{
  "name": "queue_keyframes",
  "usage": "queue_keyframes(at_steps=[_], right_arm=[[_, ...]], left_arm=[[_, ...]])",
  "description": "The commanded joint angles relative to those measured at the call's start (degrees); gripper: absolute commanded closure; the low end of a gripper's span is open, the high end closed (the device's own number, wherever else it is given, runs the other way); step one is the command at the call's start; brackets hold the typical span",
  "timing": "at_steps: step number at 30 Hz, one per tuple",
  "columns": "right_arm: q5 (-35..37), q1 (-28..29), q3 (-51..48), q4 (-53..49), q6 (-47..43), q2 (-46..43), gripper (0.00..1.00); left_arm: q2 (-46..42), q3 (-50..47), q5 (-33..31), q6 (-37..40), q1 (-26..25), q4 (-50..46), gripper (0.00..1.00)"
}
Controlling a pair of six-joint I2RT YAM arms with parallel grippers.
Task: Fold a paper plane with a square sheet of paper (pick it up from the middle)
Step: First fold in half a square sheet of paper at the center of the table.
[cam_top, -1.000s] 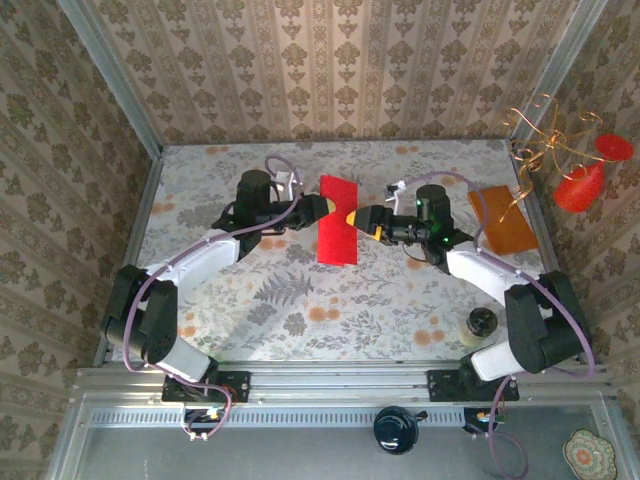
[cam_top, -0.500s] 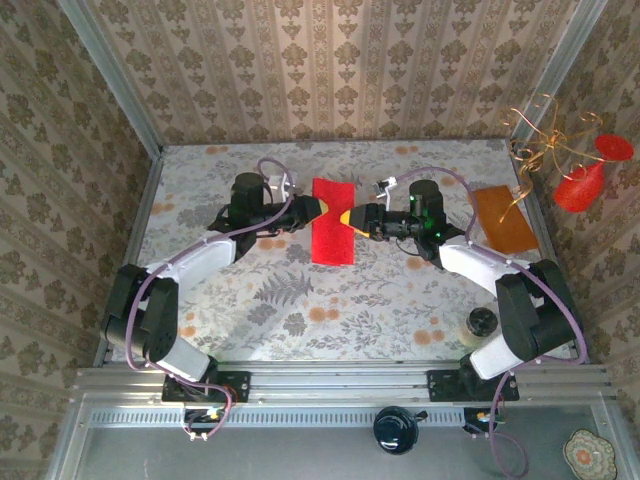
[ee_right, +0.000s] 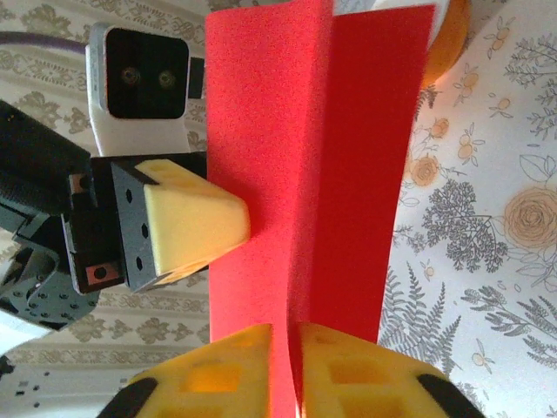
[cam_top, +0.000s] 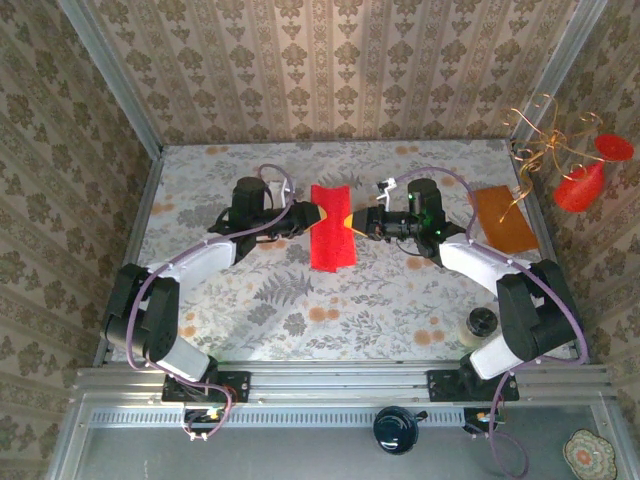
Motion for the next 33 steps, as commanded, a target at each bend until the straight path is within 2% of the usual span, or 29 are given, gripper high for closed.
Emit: queue_keyframes(at_steps=[1, 4, 6, 11, 14, 15, 16, 20, 23, 33], right_arm=[[1.3, -0.1, 1.8, -3.3, -1.3, -0.5, 0.93], [1.9, -0.1, 2.1, -4.5, -1.8, -0.7, 0.99], [2.8, -0.1, 2.6, -6.7, -2.8, -1.5, 1.00], [5.2, -1.8, 4.7, -17.1, -6.9, -4.5, 1.00], [5.9, -2.6, 7.2, -24.2, -10.2, -6.8, 1.00], [6.0, -2.5, 8.6, -26.7, -11.3, -7.2, 1.00], [6.0, -2.4, 10.0, -28.7, -12.0, -7.2, 1.00], [6.2, -0.8, 12.9, -30.3, -10.7, -6.6, 1.00], [6.9, 2.2, 13.3, -27.5, -8.5, -4.5, 1.00], [6.2, 8.2, 7.2, -4.4, 4.3, 8.2, 1.00]], left_arm=[[0.7, -0.9, 0.7, 0.2, 0.4, 1.9, 0.73], [0.7, -1.1, 0.7, -0.2, 1.6, 2.1, 0.70], [0.5, -1.4, -0.1, 0.3, 2.2, 1.0, 0.62], [-1.6, -1.8, -6.8, 4.4, 4.3, -10.3, 0.26], [-3.9, -2.1, -12.2, 6.2, 6.6, -17.9, 0.14], [-4.8, -2.4, -13.1, 6.8, 7.2, -19.0, 0.04], [-6.1, -2.9, -14.2, 7.3, 7.7, -19.9, 0.00], [-10.1, -5.2, -15.9, 7.8, 9.4, -19.9, 0.00], [-11.8, -6.7, -16.1, 7.9, 10.0, -19.0, 0.00], [-10.6, -11.2, -13.8, 6.2, 8.6, -14.2, 0.02]])
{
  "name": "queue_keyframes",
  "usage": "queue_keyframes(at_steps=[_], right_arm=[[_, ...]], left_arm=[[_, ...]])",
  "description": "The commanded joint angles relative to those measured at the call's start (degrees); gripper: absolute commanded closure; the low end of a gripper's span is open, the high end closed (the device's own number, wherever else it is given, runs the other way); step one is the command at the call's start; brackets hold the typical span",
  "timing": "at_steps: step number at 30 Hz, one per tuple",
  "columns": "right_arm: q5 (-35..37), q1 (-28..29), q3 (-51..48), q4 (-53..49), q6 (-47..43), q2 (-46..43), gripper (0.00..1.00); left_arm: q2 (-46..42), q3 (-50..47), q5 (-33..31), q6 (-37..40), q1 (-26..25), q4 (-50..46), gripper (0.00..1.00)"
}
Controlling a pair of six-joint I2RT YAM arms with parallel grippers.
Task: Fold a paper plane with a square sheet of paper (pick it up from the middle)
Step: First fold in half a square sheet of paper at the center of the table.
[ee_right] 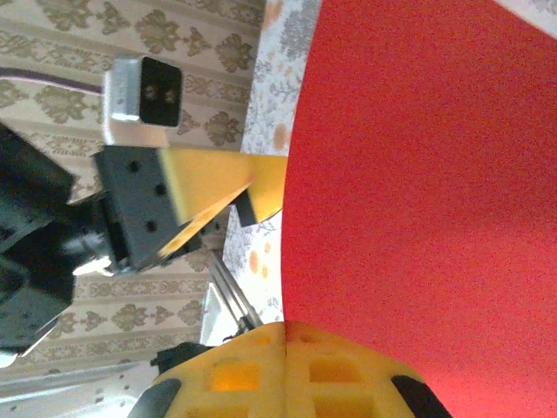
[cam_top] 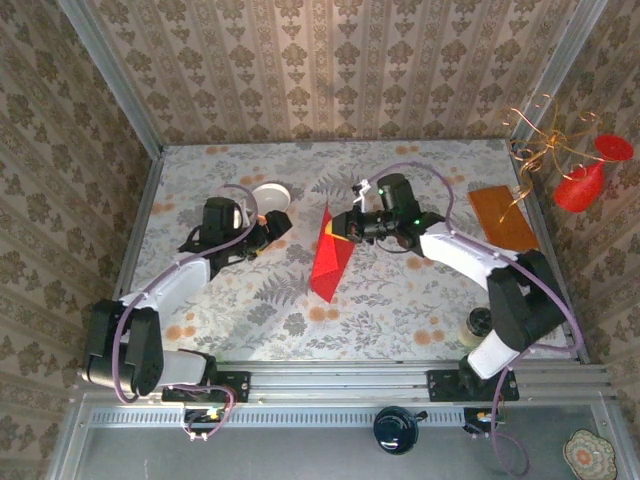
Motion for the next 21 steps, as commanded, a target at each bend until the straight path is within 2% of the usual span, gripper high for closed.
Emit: queue_keyframes(at_steps=[1, 4, 12, 21], right_arm=[[0.1, 0.7, -3.4, 10.9, 6.6, 3.6, 1.00], [1.2, 0.8, -7.3, 14.9, 8.2, 5.4, 1.00], [7.1, 0.7, -15.8, 15.1, 7.7, 6.2, 1.00], [9.3, 0.0, -17.1, 14.0, 6.3, 7.8, 1.00]], left_arm=[[1.2, -1.5, 0.5, 0.0, -1.2, 1.9, 0.02], [2.4, -2.5, -0.9, 0.6, -3.2, 1.8, 0.03], [6.3, -2.4, -5.5, 3.8, -10.8, -1.3, 0.13], [13.3, 1.5, -7.7, 3.9, -17.5, -2.8, 0.24]])
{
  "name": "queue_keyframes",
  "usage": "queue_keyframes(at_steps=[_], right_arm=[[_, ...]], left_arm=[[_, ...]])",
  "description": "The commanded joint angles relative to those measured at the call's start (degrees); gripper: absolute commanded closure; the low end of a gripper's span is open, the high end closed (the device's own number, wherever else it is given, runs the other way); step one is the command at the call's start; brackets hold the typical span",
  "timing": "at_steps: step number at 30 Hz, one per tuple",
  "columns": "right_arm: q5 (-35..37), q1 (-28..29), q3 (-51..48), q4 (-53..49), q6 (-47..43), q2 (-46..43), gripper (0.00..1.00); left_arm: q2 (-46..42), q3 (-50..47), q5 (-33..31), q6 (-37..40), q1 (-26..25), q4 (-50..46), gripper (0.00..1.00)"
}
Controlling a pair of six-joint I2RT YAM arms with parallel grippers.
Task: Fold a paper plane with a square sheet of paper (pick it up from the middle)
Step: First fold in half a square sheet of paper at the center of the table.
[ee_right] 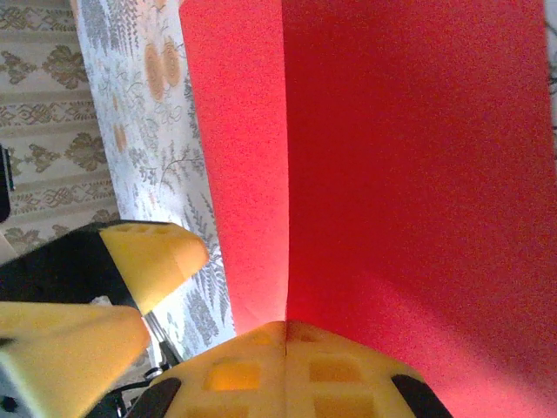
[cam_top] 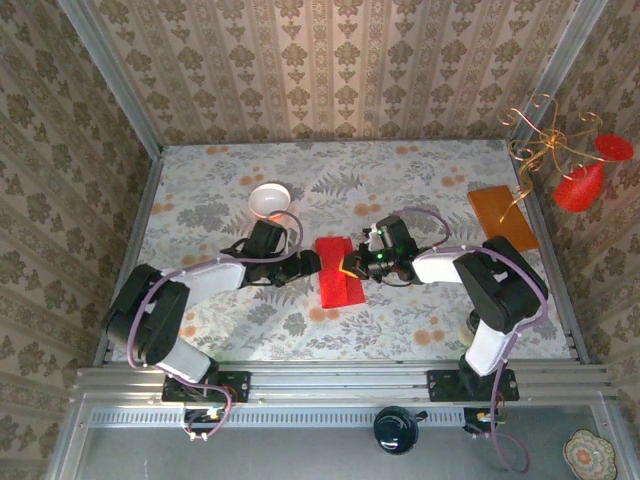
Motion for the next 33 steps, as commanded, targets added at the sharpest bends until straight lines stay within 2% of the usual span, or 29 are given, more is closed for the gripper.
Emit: queue_keyframes(at_steps=[1, 11, 22, 33], right_arm=[[1.9, -0.7, 0.1, 0.2, -1.4, 0.2, 1.00], [4.8, -2.6, 2.7, -10.7, -8.3, -1.6, 1.00], [4.7, -2.8, 3.9, -11.1, -8.7, -0.3, 1.00], [4.1, -3.2, 4.3, -10.3, -8.8, 0.5, 1.00]], left_arm=[[2.1, 3.1, -2.1, 0.9, -1.8, -1.4, 0.24], [8.0, 7.9, -3.6, -1.8, -4.0, -1.2, 0.35], [11.0, 11.6, -6.7, -2.5, -5.6, -4.6, 0.46], [15.0, 14.6, -4.2, -4.3, -5.7, -4.9, 0.52]])
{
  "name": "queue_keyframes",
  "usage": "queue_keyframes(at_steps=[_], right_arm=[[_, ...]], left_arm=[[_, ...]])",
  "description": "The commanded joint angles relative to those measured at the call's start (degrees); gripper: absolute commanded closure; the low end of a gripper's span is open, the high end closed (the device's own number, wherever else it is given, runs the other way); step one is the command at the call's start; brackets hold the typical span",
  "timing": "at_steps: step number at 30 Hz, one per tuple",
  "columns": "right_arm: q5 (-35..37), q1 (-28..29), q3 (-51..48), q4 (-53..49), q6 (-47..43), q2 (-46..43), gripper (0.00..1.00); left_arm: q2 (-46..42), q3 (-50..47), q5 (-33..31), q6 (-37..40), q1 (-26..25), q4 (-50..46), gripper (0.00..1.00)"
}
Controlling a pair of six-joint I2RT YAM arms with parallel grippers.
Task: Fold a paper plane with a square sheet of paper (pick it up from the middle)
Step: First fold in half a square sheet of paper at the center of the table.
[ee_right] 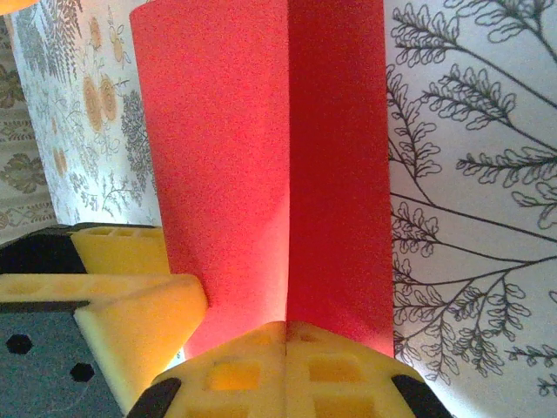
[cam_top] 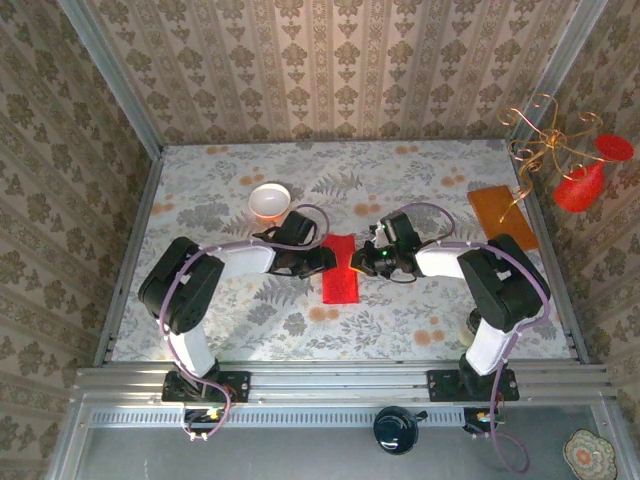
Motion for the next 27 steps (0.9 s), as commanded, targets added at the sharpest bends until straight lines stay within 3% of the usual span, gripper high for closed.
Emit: queue_keyframes(at_steps=[1, 4, 11, 17, 27], right_arm=[[0.0, -0.5, 1.5, -0.8, -1.1, 0.6, 1.00], [0.4, -0.8, 1.5, -1.6, -1.0, -0.1, 0.97], [6.6, -2.5, 1.4, -9.2, -4.2, -6.8, 0.70], [10.5, -3.9, 2.9, -15.2, -8.5, -10.9, 0.70], [6.6, -3.9, 3.8, -14.4, -8.7, -9.2, 0.75]], left_arm=[[1.5, 1.8, 0.1, -1.5, -0.3, -2.6, 0.53], [2.8, 2.1, -2.1, -1.9, -0.4, -5.4, 0.57], [6.5, 2.4, -5.6, -1.4, -1.2, -8.2, 0.61], [9.7, 2.1, -8.1, -1.3, -2.6, -10.7, 0.63], [12.6, 1.6, -6.6, -0.4, -3.0, -9.9, 0.64]])
